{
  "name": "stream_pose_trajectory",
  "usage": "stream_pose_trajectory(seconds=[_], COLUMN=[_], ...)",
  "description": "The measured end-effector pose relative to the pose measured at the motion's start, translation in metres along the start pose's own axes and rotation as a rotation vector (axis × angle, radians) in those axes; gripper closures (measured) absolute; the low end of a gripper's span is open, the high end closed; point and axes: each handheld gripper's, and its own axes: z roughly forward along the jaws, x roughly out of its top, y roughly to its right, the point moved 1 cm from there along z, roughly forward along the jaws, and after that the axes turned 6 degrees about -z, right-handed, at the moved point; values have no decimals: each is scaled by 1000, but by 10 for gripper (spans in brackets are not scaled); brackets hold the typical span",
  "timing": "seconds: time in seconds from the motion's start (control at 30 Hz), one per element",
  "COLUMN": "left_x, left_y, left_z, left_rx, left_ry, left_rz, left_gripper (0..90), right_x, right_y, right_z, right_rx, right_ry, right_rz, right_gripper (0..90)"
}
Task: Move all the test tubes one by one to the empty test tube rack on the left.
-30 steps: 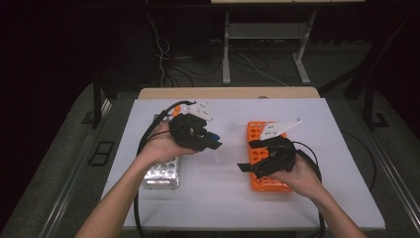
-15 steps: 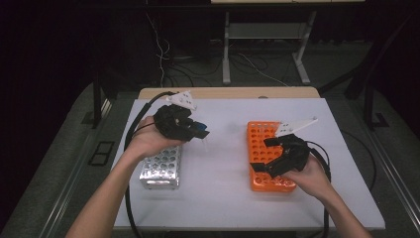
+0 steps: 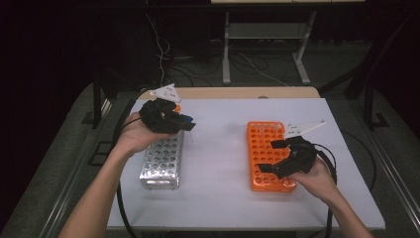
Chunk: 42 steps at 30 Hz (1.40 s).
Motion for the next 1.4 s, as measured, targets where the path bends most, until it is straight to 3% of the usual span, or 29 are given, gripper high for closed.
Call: stream_pose_trajectory(seconds=[0.5,0.67,1.2,1.4], left_x=[-19,-24,-32,-36], left_y=[-34,-42,-62,-70], left_z=[-5,-4,20,25], left_rx=[86,114,173,177], left_ry=[3,2,-45,-32], left_rz=[-88,-99,-118,-147], left_gripper=[737,738,739,739], right_x=[-9,-10,-12,-14], right_y=[2,2,0,1], right_z=[1,1,2,2], right_rx=[-5,-6,2,1], right_ry=[-15,-18,-19,-15], right_rz=[6,5,3,5], right_gripper=[2,2,2,2])
